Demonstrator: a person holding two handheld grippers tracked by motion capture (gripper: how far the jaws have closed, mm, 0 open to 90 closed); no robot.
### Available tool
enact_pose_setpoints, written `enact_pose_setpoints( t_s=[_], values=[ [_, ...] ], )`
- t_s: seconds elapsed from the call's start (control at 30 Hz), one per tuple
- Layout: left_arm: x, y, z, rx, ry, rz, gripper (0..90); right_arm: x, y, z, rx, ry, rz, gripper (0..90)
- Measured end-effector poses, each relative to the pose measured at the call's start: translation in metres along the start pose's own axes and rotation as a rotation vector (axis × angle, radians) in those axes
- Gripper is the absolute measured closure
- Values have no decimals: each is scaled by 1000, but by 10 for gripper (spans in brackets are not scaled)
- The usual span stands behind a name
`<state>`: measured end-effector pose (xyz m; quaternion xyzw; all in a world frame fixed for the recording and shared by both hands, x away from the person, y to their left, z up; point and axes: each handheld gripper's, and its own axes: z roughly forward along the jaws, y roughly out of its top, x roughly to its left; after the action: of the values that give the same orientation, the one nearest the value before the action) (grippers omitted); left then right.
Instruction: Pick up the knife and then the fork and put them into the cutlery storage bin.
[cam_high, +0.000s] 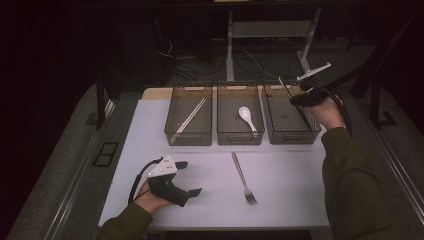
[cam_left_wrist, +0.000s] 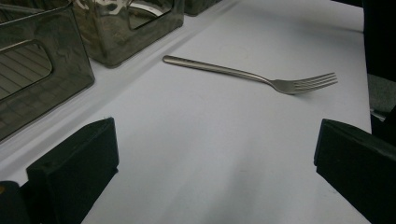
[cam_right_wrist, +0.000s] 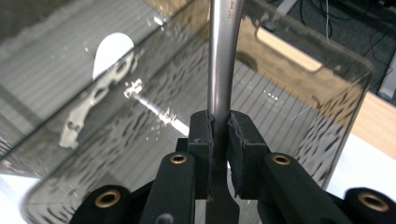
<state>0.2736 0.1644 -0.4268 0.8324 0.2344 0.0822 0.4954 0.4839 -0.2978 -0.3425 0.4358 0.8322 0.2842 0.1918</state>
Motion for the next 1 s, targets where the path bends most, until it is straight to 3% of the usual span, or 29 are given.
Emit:
enact_pose_setpoints(
  t_s=[0.3, 0.57, 0.8, 1.0],
  values=[
    [-1, 0, 0, 0, -1, 1, 0, 2, -12, 20, 57, -10, 4, 792],
    [-1, 0, 0, -3, -4, 2, 0, 8, -16, 35, 65, -2, 38, 732],
    [-1, 0, 0, -4, -2, 3, 0, 11, -16, 24, 6, 20, 67, 594],
    [-1, 0, 0, -3, -1, 0, 0, 24, -20, 12, -35, 108, 97, 512]
  ],
)
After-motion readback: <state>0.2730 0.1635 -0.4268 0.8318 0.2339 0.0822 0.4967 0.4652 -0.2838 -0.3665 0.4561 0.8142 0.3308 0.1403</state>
